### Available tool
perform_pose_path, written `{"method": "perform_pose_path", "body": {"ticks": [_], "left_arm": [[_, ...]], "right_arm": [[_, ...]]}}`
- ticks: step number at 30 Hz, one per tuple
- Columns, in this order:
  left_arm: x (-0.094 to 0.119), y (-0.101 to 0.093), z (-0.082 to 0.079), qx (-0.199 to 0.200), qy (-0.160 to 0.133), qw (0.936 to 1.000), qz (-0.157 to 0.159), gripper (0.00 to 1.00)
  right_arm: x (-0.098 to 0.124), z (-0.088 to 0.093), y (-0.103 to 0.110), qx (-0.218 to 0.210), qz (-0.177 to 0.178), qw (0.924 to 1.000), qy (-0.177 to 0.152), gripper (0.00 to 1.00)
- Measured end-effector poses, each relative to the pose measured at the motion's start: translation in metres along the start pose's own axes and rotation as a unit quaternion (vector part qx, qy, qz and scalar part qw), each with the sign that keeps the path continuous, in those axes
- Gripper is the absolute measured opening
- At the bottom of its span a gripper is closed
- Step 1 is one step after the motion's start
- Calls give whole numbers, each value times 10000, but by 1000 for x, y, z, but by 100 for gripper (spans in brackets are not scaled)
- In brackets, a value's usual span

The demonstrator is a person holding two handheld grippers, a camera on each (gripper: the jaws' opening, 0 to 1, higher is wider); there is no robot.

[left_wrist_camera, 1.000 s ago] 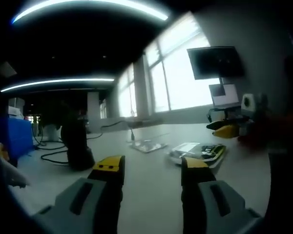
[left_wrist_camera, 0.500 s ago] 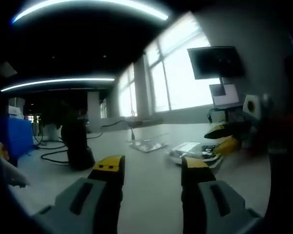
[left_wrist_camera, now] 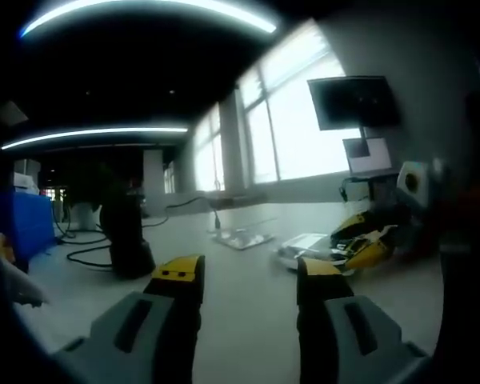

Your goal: Clip sheet goods on table flip sheet goods clip sheet goods scan sheet goods put sheet goods back to table

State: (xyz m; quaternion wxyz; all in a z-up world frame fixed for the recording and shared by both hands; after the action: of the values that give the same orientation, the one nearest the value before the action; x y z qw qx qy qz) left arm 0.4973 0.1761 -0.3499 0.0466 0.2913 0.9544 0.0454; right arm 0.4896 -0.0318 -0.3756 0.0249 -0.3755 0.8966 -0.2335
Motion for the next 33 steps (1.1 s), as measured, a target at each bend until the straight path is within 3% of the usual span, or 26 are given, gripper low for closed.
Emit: {"method": "perform_pose_path", "body": {"ticks": [5, 15, 22, 33], "left_arm": [[0, 0, 0, 3, 15, 10000, 6, 39], [0, -1, 0, 10, 19, 10000, -7, 39], [0, -1, 0, 11, 18, 10000, 2, 38], [0, -2, 1, 0, 44, 10000, 13, 38]], "right_arm": [[-4, 6, 5, 105, -63, 9997, 189, 27], [-4, 10, 3, -170, -1, 9991, 382, 14], [-5, 13, 8, -313, -59, 9985, 445, 5], [-3, 13, 6, -551, -13, 9974, 463, 0]]}}
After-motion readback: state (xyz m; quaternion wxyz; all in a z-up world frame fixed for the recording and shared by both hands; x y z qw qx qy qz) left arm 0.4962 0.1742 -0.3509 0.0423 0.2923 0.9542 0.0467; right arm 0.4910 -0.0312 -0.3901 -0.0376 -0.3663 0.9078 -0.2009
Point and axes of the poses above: the point that each gripper's makers call its tool centre point, and the gripper's own axes: x roughly backward along the fingers, y roughly to its left, z roughly out of its underside, the point moved 6 cm from there along x, roughly backward along the fingers, and after that the axes turned 1 degree about y, right-handed, at the moved point
